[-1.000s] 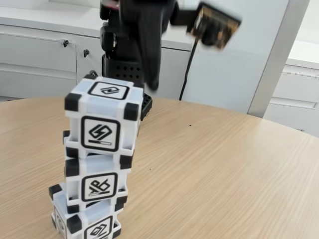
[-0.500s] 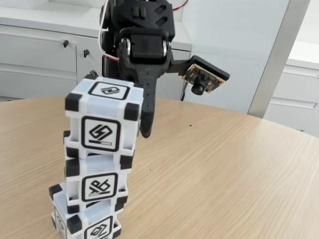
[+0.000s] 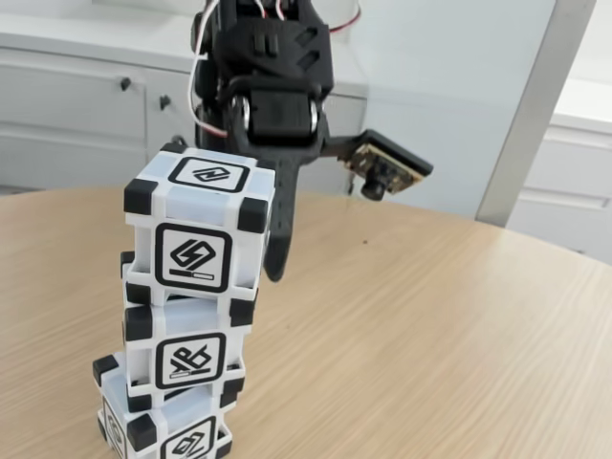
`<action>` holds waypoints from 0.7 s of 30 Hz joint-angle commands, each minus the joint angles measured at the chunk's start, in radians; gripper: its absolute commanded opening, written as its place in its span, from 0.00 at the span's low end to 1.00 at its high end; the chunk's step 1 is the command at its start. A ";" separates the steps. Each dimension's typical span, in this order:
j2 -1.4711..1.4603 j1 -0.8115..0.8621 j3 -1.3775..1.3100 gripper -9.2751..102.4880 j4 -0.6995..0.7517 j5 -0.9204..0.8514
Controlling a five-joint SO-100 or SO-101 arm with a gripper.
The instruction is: Stack cubes from left to right.
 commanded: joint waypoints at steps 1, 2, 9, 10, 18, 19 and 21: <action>0.005 0.005 -0.005 0.08 -0.017 -0.008; 0.005 0.005 -0.005 0.08 -0.017 -0.008; 0.005 0.003 -0.005 0.08 -0.017 -0.014; 0.005 0.003 -0.005 0.08 -0.017 -0.014; 0.005 0.003 -0.005 0.08 -0.017 -0.026; 0.005 0.003 -0.005 0.08 -0.017 -0.031; 0.005 0.003 -0.005 0.08 -0.017 -0.031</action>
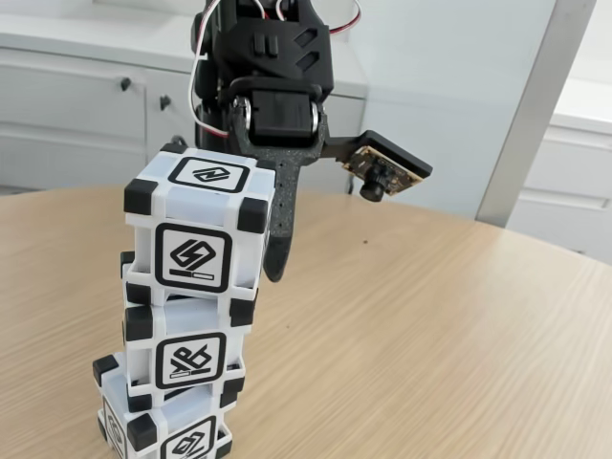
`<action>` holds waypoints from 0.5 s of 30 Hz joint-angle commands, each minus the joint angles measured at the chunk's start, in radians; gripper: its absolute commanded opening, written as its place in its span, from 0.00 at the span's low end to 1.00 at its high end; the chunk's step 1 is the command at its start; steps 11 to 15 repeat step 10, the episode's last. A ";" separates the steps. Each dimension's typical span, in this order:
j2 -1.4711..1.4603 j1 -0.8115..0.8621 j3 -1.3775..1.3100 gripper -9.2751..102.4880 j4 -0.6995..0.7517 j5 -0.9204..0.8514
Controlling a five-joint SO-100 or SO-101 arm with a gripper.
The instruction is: Stack cubes from left to right.
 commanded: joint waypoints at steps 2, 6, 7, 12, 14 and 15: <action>0.005 0.003 -0.005 0.08 -0.014 -0.005; 0.005 0.003 -0.005 0.08 -0.014 -0.011; 0.005 0.003 -0.005 0.08 -0.014 -0.012; 0.005 0.003 -0.005 0.08 -0.014 -0.015; 0.005 0.003 -0.005 0.08 -0.014 -0.015; 0.005 0.003 -0.005 0.08 -0.014 -0.015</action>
